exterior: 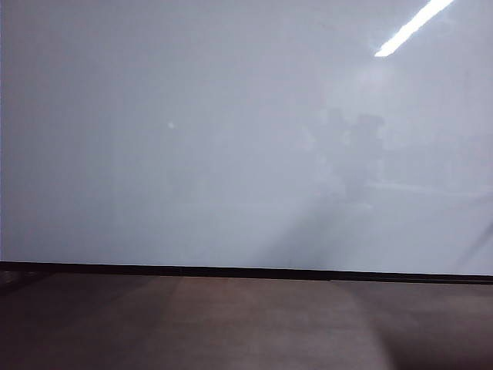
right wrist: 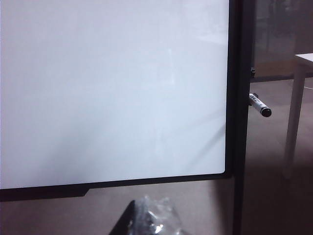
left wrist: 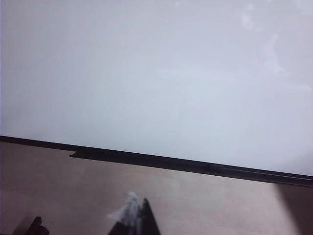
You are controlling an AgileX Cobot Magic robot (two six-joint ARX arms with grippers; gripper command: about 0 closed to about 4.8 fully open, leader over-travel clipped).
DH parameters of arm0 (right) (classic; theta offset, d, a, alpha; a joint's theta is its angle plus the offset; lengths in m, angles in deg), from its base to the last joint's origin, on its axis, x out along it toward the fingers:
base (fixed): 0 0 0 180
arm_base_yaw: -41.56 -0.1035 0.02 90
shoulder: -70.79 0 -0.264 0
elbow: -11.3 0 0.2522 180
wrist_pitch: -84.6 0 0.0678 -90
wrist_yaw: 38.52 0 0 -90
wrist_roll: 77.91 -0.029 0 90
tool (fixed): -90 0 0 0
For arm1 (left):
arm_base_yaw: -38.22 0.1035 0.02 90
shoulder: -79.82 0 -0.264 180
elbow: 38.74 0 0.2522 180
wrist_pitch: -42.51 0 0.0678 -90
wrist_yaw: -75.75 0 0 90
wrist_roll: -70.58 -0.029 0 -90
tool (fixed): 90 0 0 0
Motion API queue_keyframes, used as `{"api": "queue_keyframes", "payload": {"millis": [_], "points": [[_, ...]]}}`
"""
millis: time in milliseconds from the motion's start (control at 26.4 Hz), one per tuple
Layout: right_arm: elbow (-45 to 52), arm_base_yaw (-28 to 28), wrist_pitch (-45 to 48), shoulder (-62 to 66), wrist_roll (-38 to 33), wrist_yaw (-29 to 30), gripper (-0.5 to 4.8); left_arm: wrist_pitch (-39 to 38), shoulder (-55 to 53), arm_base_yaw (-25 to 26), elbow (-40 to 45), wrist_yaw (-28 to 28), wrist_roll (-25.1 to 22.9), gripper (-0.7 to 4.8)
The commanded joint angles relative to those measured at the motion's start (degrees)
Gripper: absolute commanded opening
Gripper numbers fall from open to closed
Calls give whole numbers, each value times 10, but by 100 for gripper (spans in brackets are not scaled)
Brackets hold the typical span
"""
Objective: Reach to the right to find the marker pen, pick it up, and write the number 1 on the whiteboard.
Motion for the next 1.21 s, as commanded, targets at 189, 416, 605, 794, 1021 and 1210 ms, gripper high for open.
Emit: {"api": "queue_keyframes", "payload": {"millis": [189, 416, 605, 794, 1021, 1210], "points": [[-2, 0, -26, 0, 0, 0, -1, -4, 0, 1, -1, 12, 0, -5], [-69, 0, -23, 0, 0, 0, 295, -18, 0, 0, -56, 8, 5, -5], [-257, 0, -44, 93, 62, 10, 432, -108, -30, 0, -191, 11, 34, -5], [-431, 0, -52, 242, 90, 15, 465, -201, -117, -10, -338, -62, 42, -5], [-529, 37, -52, 313, 107, 2, 465, -322, -216, -49, -536, -33, 27, -5], [-530, 115, -60, 338, 67, 104, 461, -373, -279, -69, -655, -35, 28, -5]]}}
